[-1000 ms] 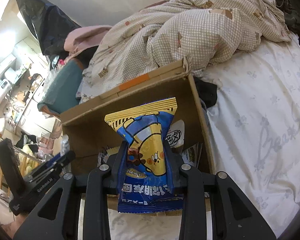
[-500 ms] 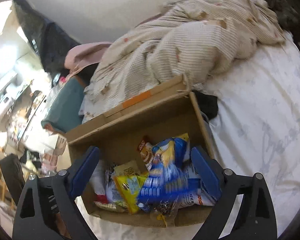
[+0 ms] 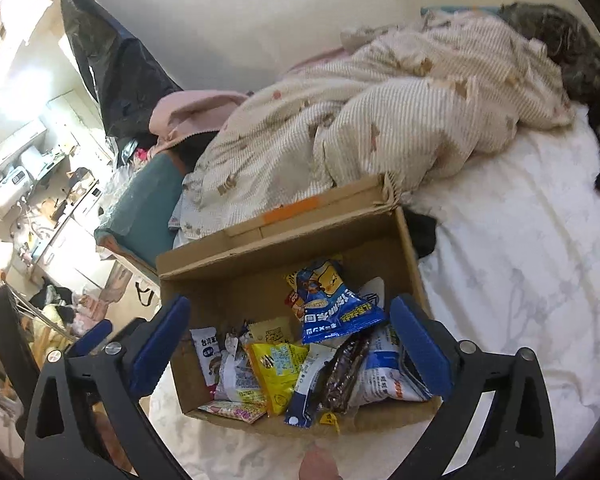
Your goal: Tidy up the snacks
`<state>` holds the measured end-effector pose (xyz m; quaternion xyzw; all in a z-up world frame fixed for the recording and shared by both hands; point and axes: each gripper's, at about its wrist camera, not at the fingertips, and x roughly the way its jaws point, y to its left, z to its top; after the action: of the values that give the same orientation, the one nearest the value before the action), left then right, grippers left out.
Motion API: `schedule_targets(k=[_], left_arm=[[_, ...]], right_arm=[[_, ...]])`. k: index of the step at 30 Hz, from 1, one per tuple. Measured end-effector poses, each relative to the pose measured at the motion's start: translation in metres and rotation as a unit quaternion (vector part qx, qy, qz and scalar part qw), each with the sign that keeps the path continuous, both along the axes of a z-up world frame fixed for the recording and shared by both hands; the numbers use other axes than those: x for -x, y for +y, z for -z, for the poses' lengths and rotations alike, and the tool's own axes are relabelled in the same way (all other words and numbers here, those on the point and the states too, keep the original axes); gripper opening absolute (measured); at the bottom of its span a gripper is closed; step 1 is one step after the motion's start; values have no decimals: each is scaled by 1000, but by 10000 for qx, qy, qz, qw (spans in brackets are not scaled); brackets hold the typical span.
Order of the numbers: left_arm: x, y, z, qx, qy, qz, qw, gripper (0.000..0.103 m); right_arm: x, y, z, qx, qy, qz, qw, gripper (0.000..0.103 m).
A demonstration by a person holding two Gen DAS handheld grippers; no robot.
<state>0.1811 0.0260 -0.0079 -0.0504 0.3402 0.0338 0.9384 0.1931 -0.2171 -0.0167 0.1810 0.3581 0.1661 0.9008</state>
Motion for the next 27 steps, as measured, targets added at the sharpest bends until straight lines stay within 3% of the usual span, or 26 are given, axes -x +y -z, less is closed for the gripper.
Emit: schedule_targets(k=[5,8,21,27], left_arm=[[21,0,-14,-106,-129,45,9999,103],[33,1,-13,-242,-39,44,9997,103],[102,9,-11,-135,204,121,9996,103],[137,4,-11,-146,119,189,9996,103]], right_arm=[[33,-4,-13,171,-237,84,9995,103],[54,-8,-12,240,-233,166,9993,103],[125,-6,-11,749,-362,327,9960,103],[154,0,-6,931,-467,369,9939,103]])
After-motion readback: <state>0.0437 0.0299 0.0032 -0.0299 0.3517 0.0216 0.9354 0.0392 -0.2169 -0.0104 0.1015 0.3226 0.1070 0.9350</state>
